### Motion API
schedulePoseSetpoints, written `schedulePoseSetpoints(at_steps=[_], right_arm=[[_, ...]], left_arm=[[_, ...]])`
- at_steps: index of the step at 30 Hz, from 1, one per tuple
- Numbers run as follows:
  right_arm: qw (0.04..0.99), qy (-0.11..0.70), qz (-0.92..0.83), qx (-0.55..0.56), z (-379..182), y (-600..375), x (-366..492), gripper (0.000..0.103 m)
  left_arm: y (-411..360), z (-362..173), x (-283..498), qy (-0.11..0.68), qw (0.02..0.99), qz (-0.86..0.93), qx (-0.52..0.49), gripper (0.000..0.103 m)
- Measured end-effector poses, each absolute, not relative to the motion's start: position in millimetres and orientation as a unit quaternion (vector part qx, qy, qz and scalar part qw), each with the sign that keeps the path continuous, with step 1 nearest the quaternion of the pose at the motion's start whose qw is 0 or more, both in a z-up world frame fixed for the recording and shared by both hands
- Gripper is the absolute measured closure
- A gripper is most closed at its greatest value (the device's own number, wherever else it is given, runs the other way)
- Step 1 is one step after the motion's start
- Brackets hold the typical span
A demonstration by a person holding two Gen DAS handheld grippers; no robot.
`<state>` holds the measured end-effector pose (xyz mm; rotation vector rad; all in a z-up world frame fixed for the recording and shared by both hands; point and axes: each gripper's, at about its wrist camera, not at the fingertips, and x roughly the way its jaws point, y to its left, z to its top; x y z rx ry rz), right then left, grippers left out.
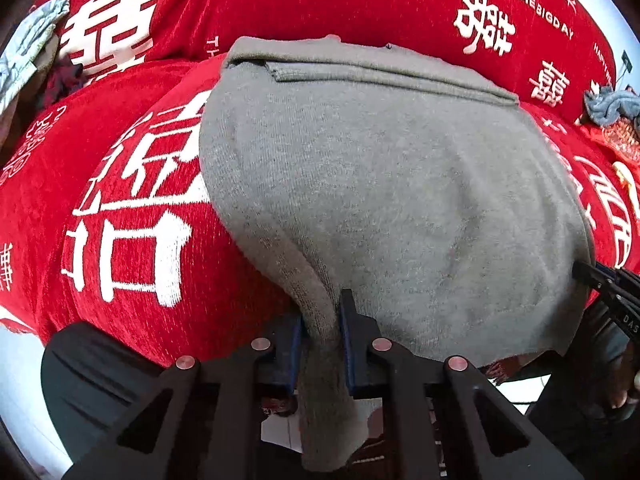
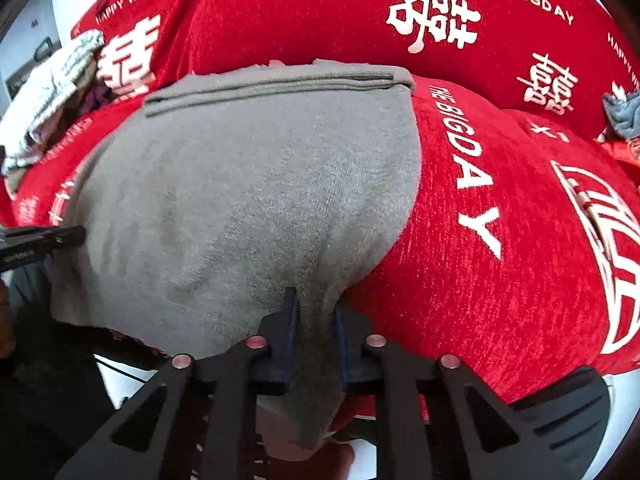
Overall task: Fold small clothes
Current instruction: 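Grasp the sweater hem with both grippers and fold it toward the collar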
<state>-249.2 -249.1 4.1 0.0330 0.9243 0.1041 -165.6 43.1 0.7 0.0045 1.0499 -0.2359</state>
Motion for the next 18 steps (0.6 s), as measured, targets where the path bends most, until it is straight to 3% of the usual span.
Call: schedulePoseSetpoints(at_steps=[10, 18], right_arm=[[0.935, 0.335, 0.084, 0.077, 77, -272, -212, 0.087], [0.926, 0.365, 0.055, 0.084, 58, -275, -139, 0.087]], left_arm=[[52, 70, -115, 0.415, 0.899, -0.133, -0.032, 0.086], [52, 36, -51, 0.454, 0.88, -0.127, -0.047, 0.086]])
